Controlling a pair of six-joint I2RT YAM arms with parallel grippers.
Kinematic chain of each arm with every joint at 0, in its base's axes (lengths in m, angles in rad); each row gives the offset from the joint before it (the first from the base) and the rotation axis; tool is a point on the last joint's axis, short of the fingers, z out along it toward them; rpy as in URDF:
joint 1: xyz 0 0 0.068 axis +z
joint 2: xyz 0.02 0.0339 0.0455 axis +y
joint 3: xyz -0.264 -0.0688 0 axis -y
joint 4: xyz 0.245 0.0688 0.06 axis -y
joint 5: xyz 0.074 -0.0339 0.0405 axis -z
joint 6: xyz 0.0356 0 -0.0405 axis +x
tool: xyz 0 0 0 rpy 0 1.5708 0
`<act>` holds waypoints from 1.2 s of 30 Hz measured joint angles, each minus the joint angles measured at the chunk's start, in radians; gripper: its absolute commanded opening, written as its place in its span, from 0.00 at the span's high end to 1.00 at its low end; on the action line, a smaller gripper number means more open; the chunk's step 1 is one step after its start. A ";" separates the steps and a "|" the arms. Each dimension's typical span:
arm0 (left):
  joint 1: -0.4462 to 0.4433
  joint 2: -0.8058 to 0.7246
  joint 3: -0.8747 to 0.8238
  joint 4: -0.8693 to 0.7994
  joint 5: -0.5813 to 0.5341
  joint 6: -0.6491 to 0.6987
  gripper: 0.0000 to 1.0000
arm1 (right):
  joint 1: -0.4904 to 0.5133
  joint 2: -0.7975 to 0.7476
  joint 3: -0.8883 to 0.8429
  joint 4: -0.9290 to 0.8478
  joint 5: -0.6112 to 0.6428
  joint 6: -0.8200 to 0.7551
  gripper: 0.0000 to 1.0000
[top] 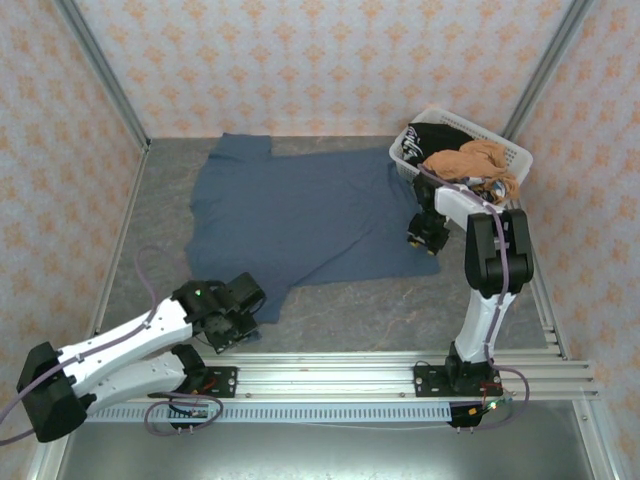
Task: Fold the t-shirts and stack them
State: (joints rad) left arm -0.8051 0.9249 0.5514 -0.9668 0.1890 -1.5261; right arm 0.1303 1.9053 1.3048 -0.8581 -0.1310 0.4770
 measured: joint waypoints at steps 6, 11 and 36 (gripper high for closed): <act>0.000 0.065 -0.046 0.154 0.009 -0.232 0.62 | 0.000 -0.014 -0.028 0.000 0.000 -0.008 0.63; 0.000 0.189 -0.028 0.216 0.008 -0.273 0.62 | 0.000 -0.015 -0.032 0.001 0.000 -0.014 0.63; 0.000 0.237 0.196 -0.201 -0.229 0.046 1.00 | -0.026 -0.268 -0.285 0.055 -0.041 0.109 0.51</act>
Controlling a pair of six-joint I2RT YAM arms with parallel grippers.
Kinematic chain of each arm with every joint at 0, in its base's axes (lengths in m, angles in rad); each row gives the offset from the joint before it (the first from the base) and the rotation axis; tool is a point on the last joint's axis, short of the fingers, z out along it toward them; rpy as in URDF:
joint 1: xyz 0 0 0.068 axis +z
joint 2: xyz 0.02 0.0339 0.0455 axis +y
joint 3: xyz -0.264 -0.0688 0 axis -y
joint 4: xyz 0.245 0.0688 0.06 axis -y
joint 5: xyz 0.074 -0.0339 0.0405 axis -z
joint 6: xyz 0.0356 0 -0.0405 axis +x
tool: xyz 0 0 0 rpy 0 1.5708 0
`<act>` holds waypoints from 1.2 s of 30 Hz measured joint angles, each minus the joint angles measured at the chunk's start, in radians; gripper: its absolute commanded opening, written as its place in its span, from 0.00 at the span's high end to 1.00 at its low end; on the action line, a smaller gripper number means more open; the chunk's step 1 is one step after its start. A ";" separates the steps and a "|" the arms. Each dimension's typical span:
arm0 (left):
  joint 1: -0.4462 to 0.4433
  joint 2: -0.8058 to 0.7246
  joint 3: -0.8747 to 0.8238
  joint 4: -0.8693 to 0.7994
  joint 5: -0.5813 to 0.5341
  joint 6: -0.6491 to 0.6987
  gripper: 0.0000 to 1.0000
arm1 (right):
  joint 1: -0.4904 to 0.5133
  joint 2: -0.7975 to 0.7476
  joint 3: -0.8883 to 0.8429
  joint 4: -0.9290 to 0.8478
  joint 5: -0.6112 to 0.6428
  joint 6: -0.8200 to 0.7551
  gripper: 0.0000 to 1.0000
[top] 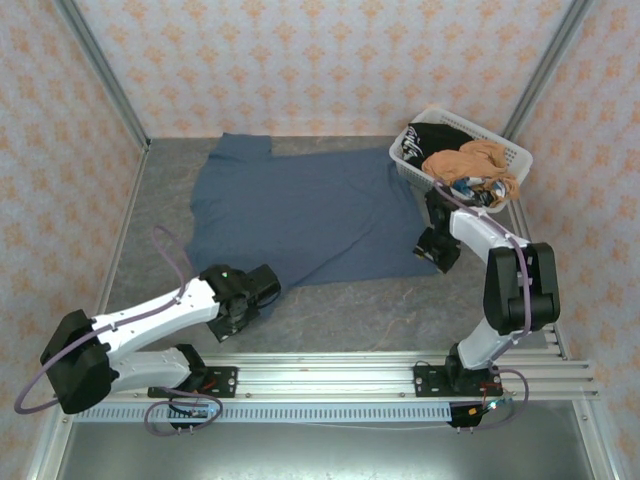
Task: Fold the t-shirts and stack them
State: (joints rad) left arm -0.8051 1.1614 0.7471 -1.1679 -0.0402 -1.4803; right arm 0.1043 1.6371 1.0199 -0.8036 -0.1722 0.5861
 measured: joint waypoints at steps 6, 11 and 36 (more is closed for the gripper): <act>0.000 -0.037 0.000 -0.056 -0.021 0.018 1.00 | -0.031 0.006 -0.053 0.035 -0.004 0.038 0.56; 0.000 -0.073 -0.005 -0.079 -0.021 0.019 1.00 | -0.042 0.049 -0.040 0.069 -0.010 0.045 0.81; 0.172 0.190 0.412 -0.124 -0.267 0.518 1.00 | -0.022 -0.161 0.012 -0.031 -0.067 0.087 1.00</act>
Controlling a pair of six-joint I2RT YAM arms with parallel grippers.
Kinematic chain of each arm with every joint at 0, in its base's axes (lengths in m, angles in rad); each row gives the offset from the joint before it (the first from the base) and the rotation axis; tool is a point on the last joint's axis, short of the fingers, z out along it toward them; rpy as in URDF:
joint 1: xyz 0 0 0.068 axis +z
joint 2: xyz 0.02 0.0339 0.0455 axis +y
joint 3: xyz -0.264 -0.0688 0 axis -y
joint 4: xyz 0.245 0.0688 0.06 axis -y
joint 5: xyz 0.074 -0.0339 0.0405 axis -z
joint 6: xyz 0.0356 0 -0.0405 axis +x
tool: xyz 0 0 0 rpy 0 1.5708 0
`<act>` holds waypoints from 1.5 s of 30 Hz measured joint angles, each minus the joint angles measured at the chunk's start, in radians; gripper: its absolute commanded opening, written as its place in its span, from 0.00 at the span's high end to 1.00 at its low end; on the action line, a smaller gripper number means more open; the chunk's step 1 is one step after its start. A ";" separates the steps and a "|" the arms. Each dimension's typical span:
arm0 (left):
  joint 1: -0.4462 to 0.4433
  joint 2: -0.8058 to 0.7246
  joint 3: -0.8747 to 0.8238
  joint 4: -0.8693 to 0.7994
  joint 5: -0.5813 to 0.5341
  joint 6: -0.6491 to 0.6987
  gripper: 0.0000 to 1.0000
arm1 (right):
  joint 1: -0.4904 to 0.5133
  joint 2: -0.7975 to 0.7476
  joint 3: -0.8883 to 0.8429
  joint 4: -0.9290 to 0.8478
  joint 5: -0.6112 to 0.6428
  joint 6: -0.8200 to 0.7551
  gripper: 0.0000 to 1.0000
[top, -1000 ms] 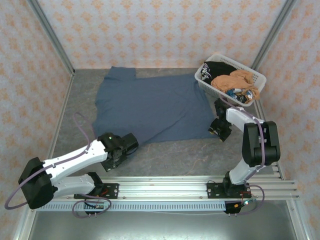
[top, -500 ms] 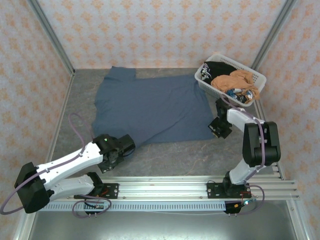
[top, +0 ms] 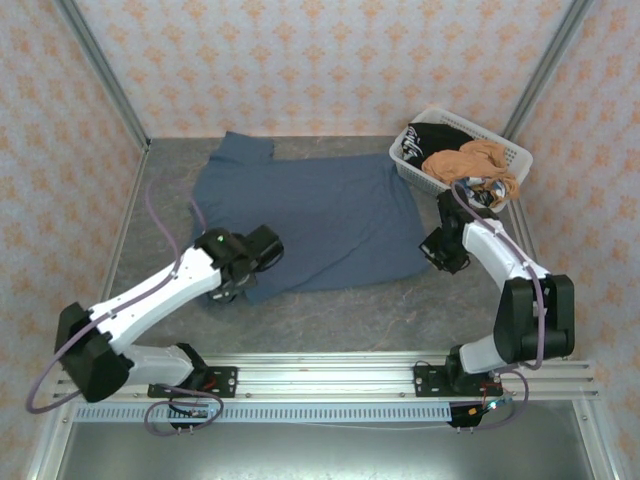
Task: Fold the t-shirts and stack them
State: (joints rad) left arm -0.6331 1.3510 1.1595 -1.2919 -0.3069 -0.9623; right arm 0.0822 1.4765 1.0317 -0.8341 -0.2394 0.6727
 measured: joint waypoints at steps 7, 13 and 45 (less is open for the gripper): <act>0.137 0.171 0.159 0.078 -0.070 0.257 1.00 | -0.005 0.102 0.158 -0.021 -0.023 0.011 1.00; 0.198 0.270 0.258 0.159 -0.113 0.435 1.00 | -0.006 0.192 0.269 -0.044 -0.024 0.023 1.00; 0.360 0.560 0.544 0.266 -0.181 0.647 1.00 | -0.006 0.533 0.609 -0.060 0.003 0.034 1.00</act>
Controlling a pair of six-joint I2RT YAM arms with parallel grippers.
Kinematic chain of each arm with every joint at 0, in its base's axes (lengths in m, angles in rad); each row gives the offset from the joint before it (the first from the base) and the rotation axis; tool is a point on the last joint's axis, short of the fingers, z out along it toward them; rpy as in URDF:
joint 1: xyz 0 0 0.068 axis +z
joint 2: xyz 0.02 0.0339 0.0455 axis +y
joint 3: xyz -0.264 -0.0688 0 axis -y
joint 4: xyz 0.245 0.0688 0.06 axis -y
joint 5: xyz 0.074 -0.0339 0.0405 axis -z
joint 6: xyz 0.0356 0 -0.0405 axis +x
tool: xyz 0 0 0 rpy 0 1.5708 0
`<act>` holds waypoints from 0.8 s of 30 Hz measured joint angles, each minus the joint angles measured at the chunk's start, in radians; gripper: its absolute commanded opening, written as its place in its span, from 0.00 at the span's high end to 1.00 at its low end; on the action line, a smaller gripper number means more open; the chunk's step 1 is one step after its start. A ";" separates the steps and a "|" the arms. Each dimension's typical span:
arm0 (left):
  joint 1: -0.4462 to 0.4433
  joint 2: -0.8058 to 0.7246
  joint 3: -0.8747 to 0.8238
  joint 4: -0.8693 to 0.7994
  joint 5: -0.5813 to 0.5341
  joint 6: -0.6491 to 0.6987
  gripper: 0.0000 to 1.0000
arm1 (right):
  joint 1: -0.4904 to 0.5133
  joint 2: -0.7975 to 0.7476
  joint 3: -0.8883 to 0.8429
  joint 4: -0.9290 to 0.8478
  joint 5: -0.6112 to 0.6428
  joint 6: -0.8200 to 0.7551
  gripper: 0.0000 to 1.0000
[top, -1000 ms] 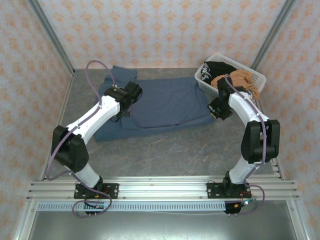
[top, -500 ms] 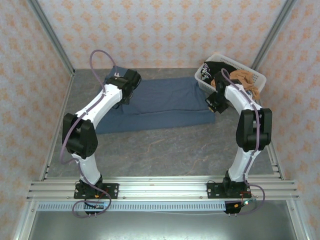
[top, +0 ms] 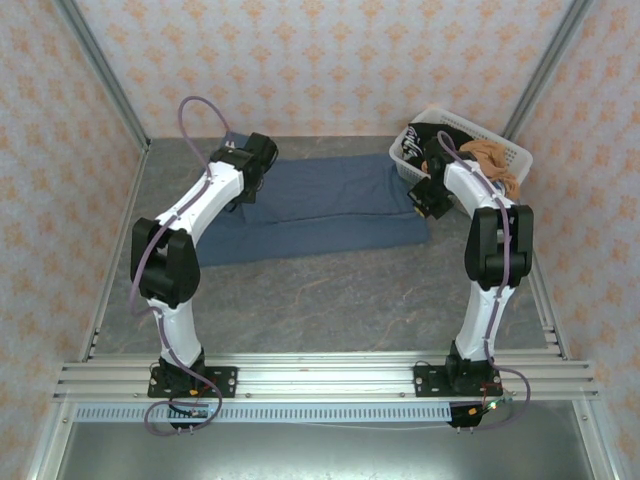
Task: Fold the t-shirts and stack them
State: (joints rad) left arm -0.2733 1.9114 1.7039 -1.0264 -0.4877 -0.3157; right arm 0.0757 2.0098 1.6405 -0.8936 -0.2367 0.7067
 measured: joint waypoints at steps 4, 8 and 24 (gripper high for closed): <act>0.010 0.027 0.016 -0.002 0.000 0.000 1.00 | 0.000 0.031 0.027 0.000 0.000 0.000 1.00; 0.016 0.056 0.024 -0.002 0.000 -0.001 1.00 | 0.000 0.060 0.051 0.001 0.002 0.000 1.00; 0.161 -0.028 -0.007 -0.035 0.185 -0.119 0.50 | 0.003 -0.037 -0.002 0.007 0.010 -0.086 0.46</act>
State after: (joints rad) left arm -0.1123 1.8835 1.6966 -1.0618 -0.3031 -0.4343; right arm 0.0788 1.9732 1.6382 -0.8864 -0.2268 0.6205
